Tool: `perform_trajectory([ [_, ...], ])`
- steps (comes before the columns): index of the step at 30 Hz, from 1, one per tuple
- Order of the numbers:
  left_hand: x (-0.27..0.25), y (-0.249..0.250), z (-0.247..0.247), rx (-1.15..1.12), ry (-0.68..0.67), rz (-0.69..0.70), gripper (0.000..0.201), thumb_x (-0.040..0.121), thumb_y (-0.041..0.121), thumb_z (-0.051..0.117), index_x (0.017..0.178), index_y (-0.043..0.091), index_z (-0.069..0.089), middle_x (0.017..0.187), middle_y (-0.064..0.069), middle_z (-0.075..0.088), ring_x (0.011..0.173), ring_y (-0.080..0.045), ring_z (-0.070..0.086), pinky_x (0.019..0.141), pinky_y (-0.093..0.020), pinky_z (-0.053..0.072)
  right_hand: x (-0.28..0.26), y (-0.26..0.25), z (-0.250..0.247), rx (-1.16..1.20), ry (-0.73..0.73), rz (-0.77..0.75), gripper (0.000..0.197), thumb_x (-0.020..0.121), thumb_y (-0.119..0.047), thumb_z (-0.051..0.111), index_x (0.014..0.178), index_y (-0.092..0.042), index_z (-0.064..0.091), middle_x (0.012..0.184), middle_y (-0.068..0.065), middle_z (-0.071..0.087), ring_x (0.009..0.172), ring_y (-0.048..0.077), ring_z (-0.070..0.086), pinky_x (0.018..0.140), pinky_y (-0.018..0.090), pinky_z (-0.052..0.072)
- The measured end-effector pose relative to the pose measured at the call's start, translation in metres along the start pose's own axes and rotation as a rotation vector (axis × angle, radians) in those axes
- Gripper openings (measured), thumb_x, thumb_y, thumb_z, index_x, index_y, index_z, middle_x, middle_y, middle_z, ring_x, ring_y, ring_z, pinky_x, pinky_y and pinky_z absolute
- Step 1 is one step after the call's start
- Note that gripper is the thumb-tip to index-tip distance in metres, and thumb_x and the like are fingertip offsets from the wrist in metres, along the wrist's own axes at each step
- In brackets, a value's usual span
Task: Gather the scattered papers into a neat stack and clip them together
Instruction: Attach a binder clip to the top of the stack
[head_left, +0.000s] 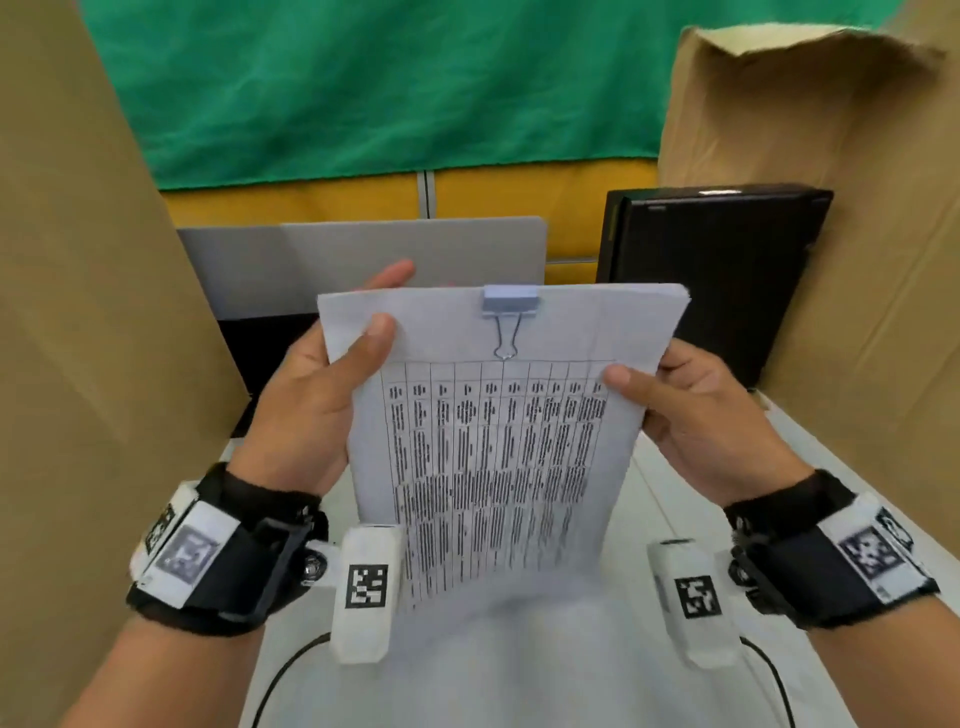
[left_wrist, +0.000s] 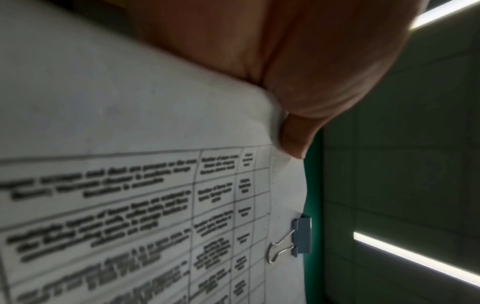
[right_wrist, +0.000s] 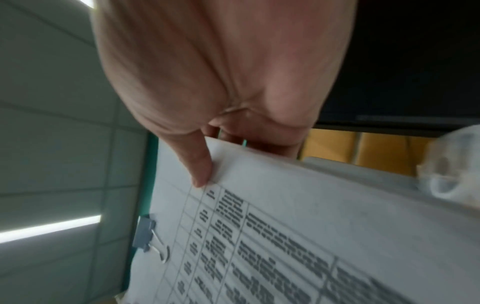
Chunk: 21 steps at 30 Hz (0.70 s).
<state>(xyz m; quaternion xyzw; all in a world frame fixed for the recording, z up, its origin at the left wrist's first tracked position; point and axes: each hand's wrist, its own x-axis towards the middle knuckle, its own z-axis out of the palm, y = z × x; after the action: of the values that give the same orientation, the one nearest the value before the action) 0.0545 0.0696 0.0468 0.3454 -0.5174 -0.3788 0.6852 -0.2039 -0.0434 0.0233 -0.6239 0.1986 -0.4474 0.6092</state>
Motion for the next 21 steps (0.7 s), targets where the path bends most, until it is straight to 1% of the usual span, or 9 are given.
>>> perform_trajectory([
  [3,-0.013,-0.007,0.001,0.12,0.01,-0.028,0.027,0.079,0.036,0.075,0.106,0.04,0.075,0.107,0.0,0.077,0.099,-0.018,0.073,0.087,-0.04,0.059,-0.014,0.009,0.003,-0.007,0.022,-0.03,0.031,0.077,-0.021,0.068,0.107,-0.023,0.076,0.114,0.006,0.078,0.105,0.023,0.074,0.086,0.034,0.061],
  [5,-0.023,-0.037,-0.013,0.251,0.053,-0.162,0.039,0.067,0.05,0.081,0.104,0.039,0.075,0.114,0.001,0.076,0.107,-0.02,0.071,0.097,-0.049,0.052,-0.019,0.04,-0.001,-0.082,0.057,0.066,0.03,0.083,-0.019,0.067,0.112,-0.021,0.074,0.116,0.004,0.077,0.108,0.023,0.073,0.089,0.032,0.06],
  [7,-0.032,-0.071,-0.029,0.409,0.079,-0.325,0.046,0.07,0.055,0.077,0.112,0.041,0.071,0.117,0.01,0.074,0.111,-0.013,0.068,0.103,-0.046,0.048,-0.023,0.076,-0.008,-0.186,0.07,0.18,0.027,0.093,-0.012,0.064,0.119,-0.013,0.071,0.117,0.004,0.077,0.111,0.024,0.072,0.095,0.035,0.058],
  [10,-0.048,-0.112,-0.051,0.489,0.17,-0.49,0.03,0.09,0.028,0.068,0.118,0.017,0.069,0.101,0.012,0.076,0.089,0.0,0.072,0.085,-0.025,0.057,-0.025,0.118,-0.017,-0.276,0.148,0.326,0.021,0.097,-0.006,0.061,0.114,0.004,0.069,0.114,0.014,0.077,0.109,0.033,0.072,0.095,0.041,0.058],
  [12,-0.058,-0.129,-0.064,0.458,0.242,-0.534,0.032,0.088,0.028,0.07,0.108,0.002,0.07,0.096,-0.002,0.077,0.087,-0.019,0.071,0.08,-0.036,0.058,-0.02,0.13,-0.018,-0.3,0.21,0.375,0.017,0.096,-0.005,0.062,0.106,0.006,0.07,0.11,0.021,0.076,0.098,0.033,0.074,0.088,0.041,0.061],
  [14,-0.06,-0.134,-0.071,0.474,0.275,-0.546,0.028,0.088,0.027,0.071,0.101,0.003,0.072,0.096,-0.008,0.078,0.088,-0.03,0.07,0.082,-0.048,0.057,-0.012,0.135,-0.015,-0.364,0.223,0.395,0.015,0.095,-0.007,0.064,0.099,0.004,0.073,0.104,0.022,0.077,0.087,0.03,0.072,0.084,0.046,0.059],
  [16,-0.063,-0.137,-0.075,0.507,0.276,-0.579,0.012,0.093,0.014,0.065,0.094,0.01,0.075,0.08,0.002,0.079,0.074,-0.018,0.075,0.071,-0.033,0.061,-0.009,0.138,-0.012,-0.414,0.196,0.448,0.017,0.094,-0.01,0.065,0.099,0.004,0.073,0.1,0.022,0.077,0.083,0.03,0.071,0.079,0.046,0.06],
  [18,-0.069,-0.142,-0.073,0.585,0.265,-0.645,0.019,0.093,0.007,0.062,0.076,0.014,0.065,0.056,0.011,0.063,0.042,0.001,0.055,0.047,-0.014,0.044,-0.01,0.146,-0.011,-0.47,0.153,0.54,0.018,0.093,-0.01,0.065,0.093,0.007,0.071,0.091,0.02,0.076,0.073,0.024,0.068,0.066,0.037,0.06],
  [21,-0.08,-0.157,-0.078,0.781,0.204,-0.752,0.021,0.09,0.01,0.067,0.072,0.003,0.058,0.067,-0.009,0.058,0.046,-0.008,0.047,0.05,-0.019,0.039,-0.016,0.157,-0.006,-0.596,0.076,0.662,0.012,0.091,-0.006,0.065,0.083,0.002,0.067,0.076,0.015,0.065,0.059,0.021,0.06,0.055,0.03,0.051],
])
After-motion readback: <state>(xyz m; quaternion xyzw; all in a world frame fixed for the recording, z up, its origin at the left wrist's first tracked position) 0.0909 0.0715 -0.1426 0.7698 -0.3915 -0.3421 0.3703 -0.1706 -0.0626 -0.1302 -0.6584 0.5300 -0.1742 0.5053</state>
